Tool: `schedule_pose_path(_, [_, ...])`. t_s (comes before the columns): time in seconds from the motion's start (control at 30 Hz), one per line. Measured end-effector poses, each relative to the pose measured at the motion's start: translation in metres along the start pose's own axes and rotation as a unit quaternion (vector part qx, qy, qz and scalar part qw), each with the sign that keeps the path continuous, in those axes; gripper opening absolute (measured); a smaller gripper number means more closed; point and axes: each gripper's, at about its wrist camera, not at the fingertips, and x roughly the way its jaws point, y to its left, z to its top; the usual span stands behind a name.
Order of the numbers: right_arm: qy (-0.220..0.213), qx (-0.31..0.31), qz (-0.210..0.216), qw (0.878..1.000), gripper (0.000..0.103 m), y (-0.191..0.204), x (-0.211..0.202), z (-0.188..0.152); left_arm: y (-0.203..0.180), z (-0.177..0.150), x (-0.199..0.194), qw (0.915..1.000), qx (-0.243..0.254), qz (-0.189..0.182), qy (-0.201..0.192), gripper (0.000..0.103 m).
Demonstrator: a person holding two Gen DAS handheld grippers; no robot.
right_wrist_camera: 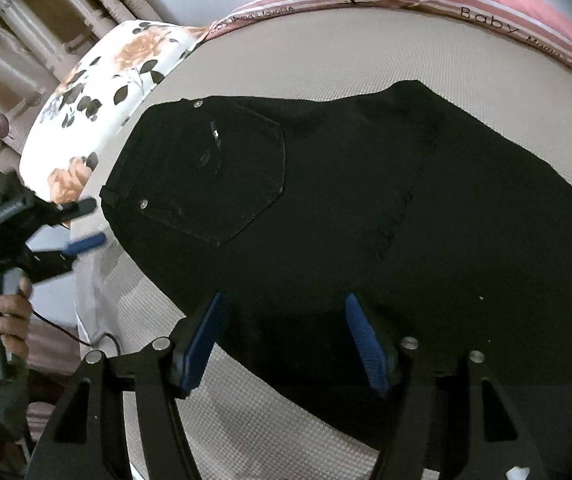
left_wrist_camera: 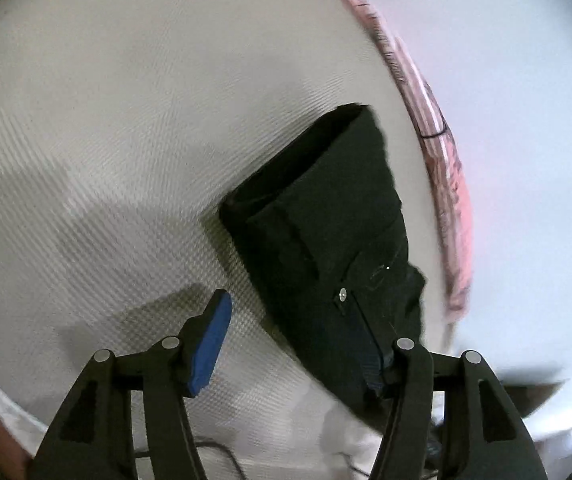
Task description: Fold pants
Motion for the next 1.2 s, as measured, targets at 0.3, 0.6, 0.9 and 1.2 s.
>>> schedule_pose_path(0.3, [-0.002, 0.02, 0.001, 1.0, 0.062, -0.012, -0.003, 0.004, 0.021, 0.021, 0.019, 0.9966, -0.043, -0.07, -0.002, 0.061])
schedule_pose_path(0.6, [-0.006, 0.038, 0.012, 0.999, 0.062, -0.012, 0.007, 0.006, 0.009, 0.026, 0.024, 0.9964, -0.01, -0.077, -0.034, 0.063])
schedule_pose_path(0.9, [-0.021, 0.048, -0.017, 0.999, 0.065, -0.02, -0.006, 0.005, -0.053, 0.009, 0.009, 0.9923, 0.093, -0.026, -0.077, 0.028])
schedule_pose_path(1.2, [-0.066, 0.085, -0.031, 0.994, 0.066, -0.061, -0.059, -0.01, -0.206, -0.07, 0.024, 0.9511, 0.293, -0.075, -0.065, 0.026])
